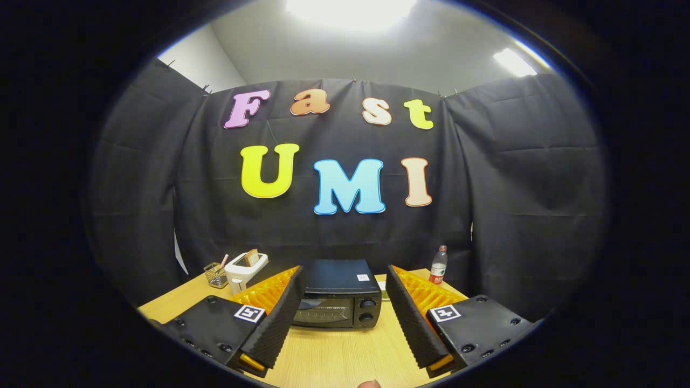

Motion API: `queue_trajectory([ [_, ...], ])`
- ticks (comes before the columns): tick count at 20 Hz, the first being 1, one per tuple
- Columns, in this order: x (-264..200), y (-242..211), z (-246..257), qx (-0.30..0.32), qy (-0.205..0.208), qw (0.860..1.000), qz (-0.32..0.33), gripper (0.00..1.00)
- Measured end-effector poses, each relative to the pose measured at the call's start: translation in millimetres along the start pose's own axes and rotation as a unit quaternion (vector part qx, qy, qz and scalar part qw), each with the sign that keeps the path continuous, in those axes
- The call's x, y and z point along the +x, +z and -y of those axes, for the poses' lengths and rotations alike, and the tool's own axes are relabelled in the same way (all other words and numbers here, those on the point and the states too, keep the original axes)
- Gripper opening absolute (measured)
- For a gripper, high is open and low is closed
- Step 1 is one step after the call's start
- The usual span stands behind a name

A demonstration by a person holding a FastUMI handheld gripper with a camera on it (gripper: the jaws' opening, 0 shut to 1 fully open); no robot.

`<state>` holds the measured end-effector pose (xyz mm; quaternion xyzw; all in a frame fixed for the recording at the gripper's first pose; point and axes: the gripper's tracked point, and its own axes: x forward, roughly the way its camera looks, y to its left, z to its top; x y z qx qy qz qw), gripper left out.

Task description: Open the toaster oven, put the food inside, and close the toaster oven door.

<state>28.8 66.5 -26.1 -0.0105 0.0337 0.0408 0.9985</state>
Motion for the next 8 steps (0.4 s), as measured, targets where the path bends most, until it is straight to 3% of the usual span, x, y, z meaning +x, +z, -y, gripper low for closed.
queue_trajectory([
  [8,4.9,3.5,6.3,0.013,-0.004,1.0,0.0,0.95],
])
